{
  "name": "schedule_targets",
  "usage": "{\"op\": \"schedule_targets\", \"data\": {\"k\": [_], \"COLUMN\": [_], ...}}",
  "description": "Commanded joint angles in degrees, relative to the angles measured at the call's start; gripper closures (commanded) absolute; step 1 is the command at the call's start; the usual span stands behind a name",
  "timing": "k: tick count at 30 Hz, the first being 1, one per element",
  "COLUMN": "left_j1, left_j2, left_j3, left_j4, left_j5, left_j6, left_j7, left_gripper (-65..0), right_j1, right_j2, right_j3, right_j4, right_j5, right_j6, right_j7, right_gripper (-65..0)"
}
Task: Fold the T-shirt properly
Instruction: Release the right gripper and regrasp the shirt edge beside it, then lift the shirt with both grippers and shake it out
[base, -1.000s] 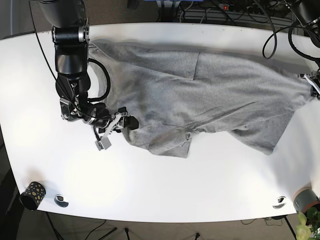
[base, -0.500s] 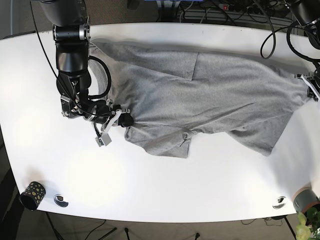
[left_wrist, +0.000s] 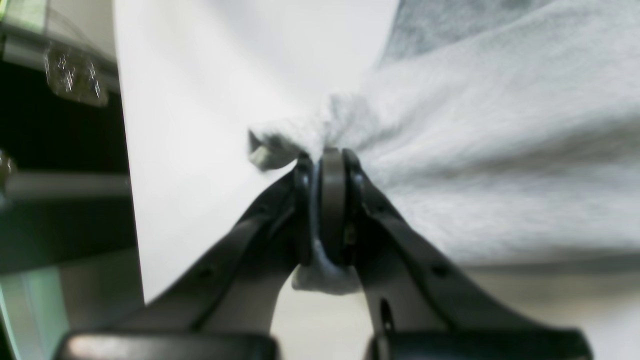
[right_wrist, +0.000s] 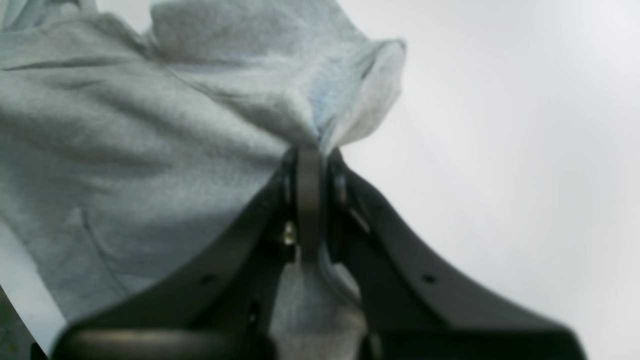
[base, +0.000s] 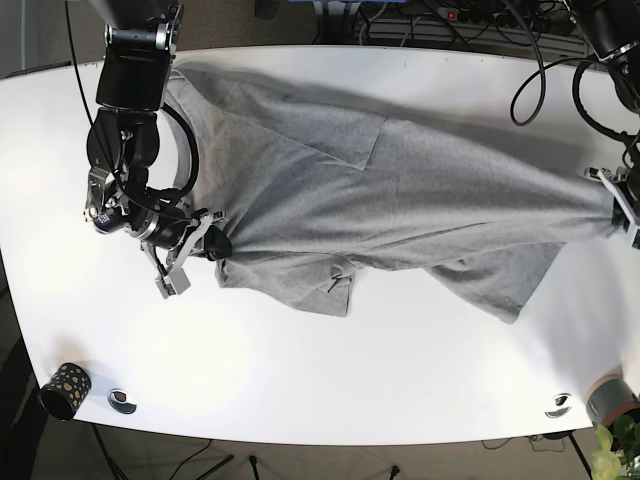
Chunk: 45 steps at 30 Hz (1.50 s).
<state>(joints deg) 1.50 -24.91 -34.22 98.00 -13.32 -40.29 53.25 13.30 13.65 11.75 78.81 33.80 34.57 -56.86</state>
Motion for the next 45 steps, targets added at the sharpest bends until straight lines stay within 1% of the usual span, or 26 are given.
{"op": "schedule_targets", "data": {"k": [1, 3, 4, 6, 10, 12, 15, 19, 22, 25, 28, 30, 32, 36, 39, 42, 45], "left_j1": [-3.3, -5.8, -7.2, -12.0, -19.8, -25.4, -32.4, -42.6, -50.0, -57.2, -64.6, -69.0, -71.1, -71.7, -70.5, -65.7, -59.4], "left_j2": [-1.2, -0.5, -0.2, 0.6, 0.7, 0.6, 0.8, 0.6, 0.2, -1.4, -2.1, -3.4, -4.2, -4.4, -4.5, -4.5, -4.5], "left_j3": [2.3, 4.7, 5.5, 7.3, 11.7, 13.6, 15.4, 16.2, 16.2, 16.7, 19.4, 22.1, 23.8, 24.5, 24.5, 23.6, 20.8], "left_j4": [2.2, 2.2, 2.2, 1.8, -2.2, -5.3, -9.8, -16.2, -20.1, -23.2, -26.7, -28.8, -29.8, -30.0, -28.5, -24.9, -20.7], "left_j5": [-1.0, -1.1, -1.1, -1.0, -0.8, 1.6, 4.8, 6.5, 6.9, 6.9, 6.9, 6.6, 6.5, 6.4, 6.3, 6.2, 6.3], "left_j6": [0.3, 0.3, 0.7, 2.2, 3.5, 3.9, 3.7, 3.2, 2.9, 2.9, 2.9, 2.9, 2.9, 2.9, 2.8, 2.8, 2.8], "left_j7": [-1.9, -1.9, -1.9, -1.9, -1.9, -1.9, -2.0, -2.1, -2.1, -2.1, -2.6, -4.7, -6.4, -7.7, -6.7, -6.5, -5.6], "left_gripper": [0.0, 0.0, 0.0, 0.0, 0.0, 0.0, 0.0, -0.1, -0.3, -0.3, -0.3, -0.3, -0.3, -0.3, -0.3, -0.3, -0.3], "right_j1": [3.4, 6.1, 7.2, 10.2, 17.2, 22.1, 27.6, 35.4, 41.1, 46.9, 51.6, 55.1, 58.2, 60.6, 59.7, 55.5, 49.4], "right_j2": [2.3, 3.4, 3.6, 5.0, 7.2, 9.0, 10.3, 12.2, 12.7, 13.0, 13.0, 13.0, 13.0, 13.7, 14.2, 15.7, 16.7], "right_j3": [0.0, -1.0, -1.3, -2.4, -4.7, -6.1, -7.2, -9.2, -11.1, -11.9, -12.0, -12.3, -14.3, -15.6, -15.4, -12.4, -9.7], "right_j4": [1.9, 1.7, 1.7, 1.2, -1.4, -3.9, -7.2, -8.5, -8.5, -8.5, -8.5, -8.5, -8.5, -8.2, -8.1, -8.1, -8.1], "right_j5": [1.4, 1.3, 1.1, 1.1, 1.3, 1.4, 1.4, 1.2, 1.5, 1.5, 1.5, 1.5, 1.5, 1.5, 1.8, 5.2, 9.2], "right_j6": [0.38, 0.38, 0.38, 0.38, 0.38, 0.47, 0.47, 0.47, 0.47, 0.47, 0.55, 0.55, 1.08, 3.81, 4.25, 4.25, 4.16], "right_j7": [0.8, 0.8, 0.8, 0.8, 0.8, 0.8, 0.8, 0.4, -0.9, -3.3, -4.4, -4.6, -5.3, -5.7, -6.7, -7.5, -7.5], "right_gripper": [0.0, 0.0, 0.0, 0.0, 0.0, 0.0, 0.0, 0.0, 0.0, 0.0, 0.0, 0.0, 0.0, 0.0, 0.0, 0.0, 0.0]}}
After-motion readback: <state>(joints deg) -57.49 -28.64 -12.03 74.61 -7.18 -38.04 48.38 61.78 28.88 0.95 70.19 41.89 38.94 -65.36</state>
